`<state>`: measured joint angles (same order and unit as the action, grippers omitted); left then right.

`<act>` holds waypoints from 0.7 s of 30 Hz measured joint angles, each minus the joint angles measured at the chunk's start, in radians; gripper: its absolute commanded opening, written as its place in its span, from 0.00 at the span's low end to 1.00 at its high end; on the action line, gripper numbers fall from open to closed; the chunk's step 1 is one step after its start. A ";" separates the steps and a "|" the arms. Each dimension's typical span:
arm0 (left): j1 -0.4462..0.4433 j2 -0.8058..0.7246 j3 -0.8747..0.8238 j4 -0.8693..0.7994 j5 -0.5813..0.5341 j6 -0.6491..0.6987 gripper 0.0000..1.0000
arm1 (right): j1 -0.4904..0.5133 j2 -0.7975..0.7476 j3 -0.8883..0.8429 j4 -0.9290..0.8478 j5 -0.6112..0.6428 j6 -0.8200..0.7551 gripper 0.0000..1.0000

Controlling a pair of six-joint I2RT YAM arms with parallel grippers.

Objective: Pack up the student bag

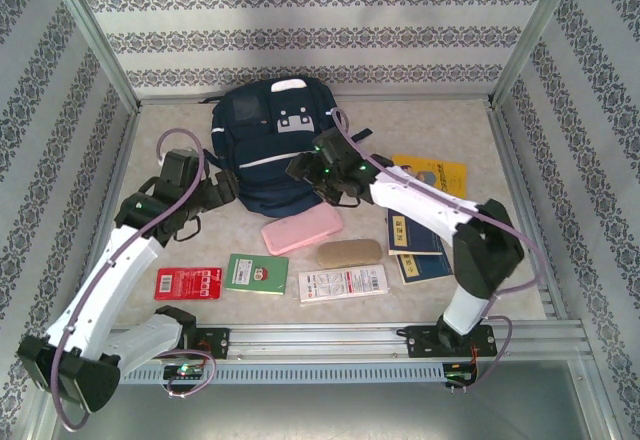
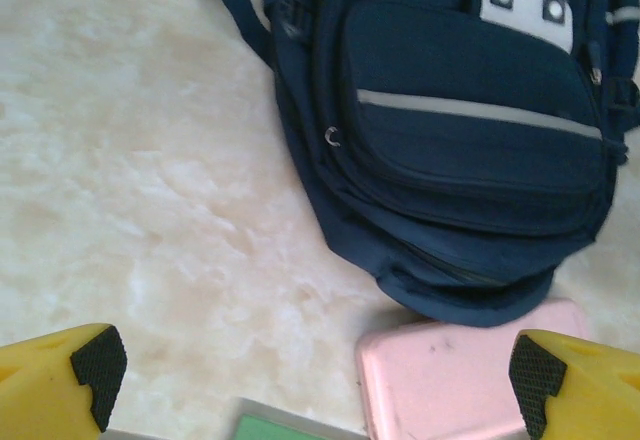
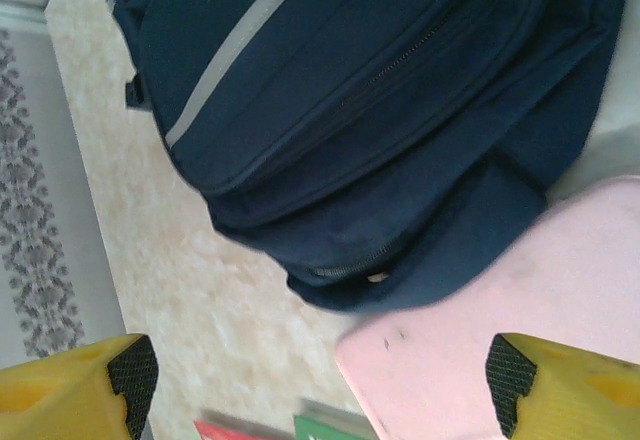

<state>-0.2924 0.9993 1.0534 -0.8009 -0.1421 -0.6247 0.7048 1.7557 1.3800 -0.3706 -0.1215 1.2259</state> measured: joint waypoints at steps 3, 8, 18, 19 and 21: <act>0.000 -0.107 -0.058 0.011 -0.066 -0.006 1.00 | 0.000 0.095 0.063 0.023 0.003 0.083 0.86; 0.000 -0.169 -0.062 0.023 -0.167 -0.017 1.00 | 0.010 0.232 0.161 0.032 0.010 0.196 0.86; -0.005 -0.146 -0.087 0.027 -0.213 -0.032 0.99 | 0.021 0.447 0.374 0.044 0.013 0.324 0.59; -0.008 -0.146 -0.087 0.027 -0.216 -0.032 1.00 | 0.025 0.459 0.388 0.044 0.016 0.334 0.56; -0.008 -0.146 -0.087 0.027 -0.221 -0.032 1.00 | 0.031 0.476 0.401 0.050 0.025 0.343 0.33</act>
<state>-0.3004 0.8536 0.9665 -0.7734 -0.3630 -0.6563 0.7361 2.2318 1.7805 -0.3210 -0.0967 1.5692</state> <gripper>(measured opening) 0.995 0.511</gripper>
